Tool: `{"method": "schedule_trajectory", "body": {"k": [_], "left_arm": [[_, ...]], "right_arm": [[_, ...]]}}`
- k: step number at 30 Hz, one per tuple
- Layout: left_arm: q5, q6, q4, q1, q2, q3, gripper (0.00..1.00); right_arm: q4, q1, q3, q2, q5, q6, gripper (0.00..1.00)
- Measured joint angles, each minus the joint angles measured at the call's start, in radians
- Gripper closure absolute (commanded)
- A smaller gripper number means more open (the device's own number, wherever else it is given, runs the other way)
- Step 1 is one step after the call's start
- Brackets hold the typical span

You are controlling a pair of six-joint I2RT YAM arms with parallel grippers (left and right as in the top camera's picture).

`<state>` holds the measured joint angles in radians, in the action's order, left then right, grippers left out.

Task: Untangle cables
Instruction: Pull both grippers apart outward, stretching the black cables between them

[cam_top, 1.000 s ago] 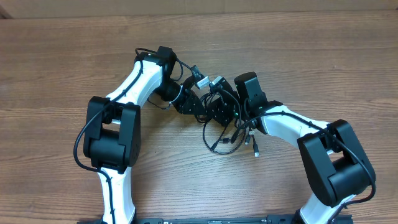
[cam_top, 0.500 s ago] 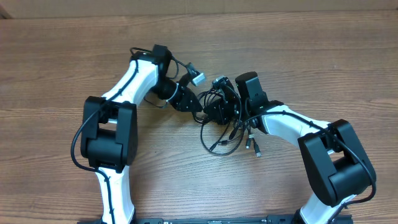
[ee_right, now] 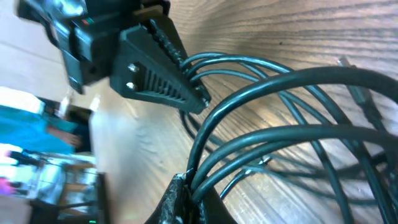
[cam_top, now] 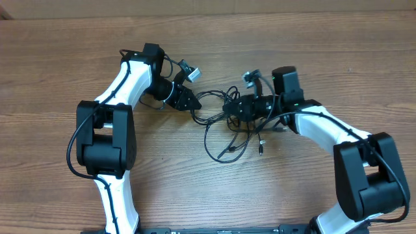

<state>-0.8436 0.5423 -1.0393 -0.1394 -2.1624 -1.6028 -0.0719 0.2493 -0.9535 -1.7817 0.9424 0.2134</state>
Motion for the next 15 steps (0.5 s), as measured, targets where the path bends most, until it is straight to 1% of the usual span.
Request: {"method": "schedule_trajectory", "body": {"k": [2,6,11,15], "left_arm": [[0.013,-0.031,0.016,-0.001,0.000,0.000,0.96],[0.023,-0.071,0.014,-0.001,0.000,0.000,0.96],[0.026,-0.081,0.010,-0.001,0.002,0.000,0.95],[0.027,-0.092,-0.003,-0.001,0.016,0.000,0.96]], "right_arm": [[0.000,-0.035,0.000,0.001,0.028,0.075,0.96],[-0.029,-0.102,0.000,0.029,0.046,0.153,0.96],[-0.093,-0.130,0.000,0.129,0.039,0.190,0.96],[-0.172,-0.130,0.000,0.203,-0.006,0.203,0.96]]}}
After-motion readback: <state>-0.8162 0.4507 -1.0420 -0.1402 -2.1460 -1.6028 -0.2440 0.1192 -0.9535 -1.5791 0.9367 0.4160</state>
